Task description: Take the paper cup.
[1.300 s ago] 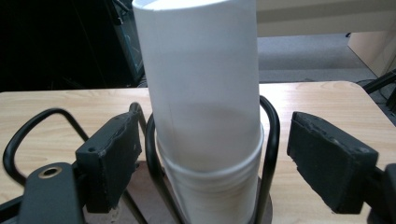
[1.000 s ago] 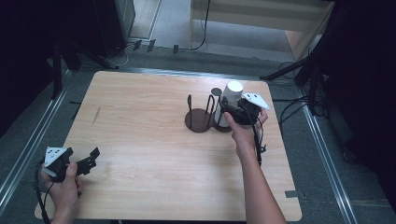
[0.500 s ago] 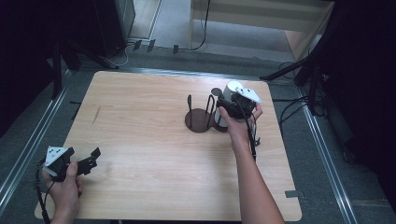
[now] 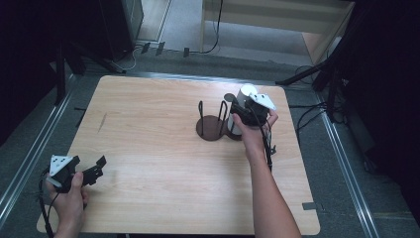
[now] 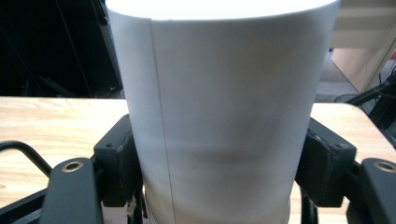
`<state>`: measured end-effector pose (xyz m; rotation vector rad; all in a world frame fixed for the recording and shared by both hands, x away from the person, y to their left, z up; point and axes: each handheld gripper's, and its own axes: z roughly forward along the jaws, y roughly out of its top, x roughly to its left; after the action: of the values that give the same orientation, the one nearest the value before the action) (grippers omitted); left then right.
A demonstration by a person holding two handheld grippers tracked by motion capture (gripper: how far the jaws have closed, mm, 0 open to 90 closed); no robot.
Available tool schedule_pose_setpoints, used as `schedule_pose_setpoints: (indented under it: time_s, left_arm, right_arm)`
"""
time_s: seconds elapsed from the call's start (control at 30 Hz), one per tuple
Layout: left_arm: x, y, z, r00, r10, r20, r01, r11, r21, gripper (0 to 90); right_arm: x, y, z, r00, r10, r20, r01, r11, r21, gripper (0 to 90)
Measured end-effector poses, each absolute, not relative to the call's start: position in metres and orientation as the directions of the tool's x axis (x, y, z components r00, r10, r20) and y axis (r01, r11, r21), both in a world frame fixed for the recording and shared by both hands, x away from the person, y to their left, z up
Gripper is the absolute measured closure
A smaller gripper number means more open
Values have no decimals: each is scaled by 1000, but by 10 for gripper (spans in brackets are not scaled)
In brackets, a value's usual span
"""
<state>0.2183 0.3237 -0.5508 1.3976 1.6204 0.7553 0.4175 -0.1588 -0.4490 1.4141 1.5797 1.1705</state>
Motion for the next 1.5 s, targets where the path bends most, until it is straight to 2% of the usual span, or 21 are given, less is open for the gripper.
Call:
schedule_pose_setpoints:
  time_s: [0.77,1.03,1.5]
  left_arm:
    - [218,322,-551,-14,981,-196,462,180,869,69]
    - [218,320,-551,-8,983,-185,463,168,870,68]
    - [218,320,-551,1,983,-182,454,162,876,68]
  right_arm:
    - [406,-159,-398,-170,985,26,248,17,969,277]
    - [398,-157,-385,-146,989,13,207,17,978,283]
    - [382,-165,-367,-184,982,32,177,2,984,282]
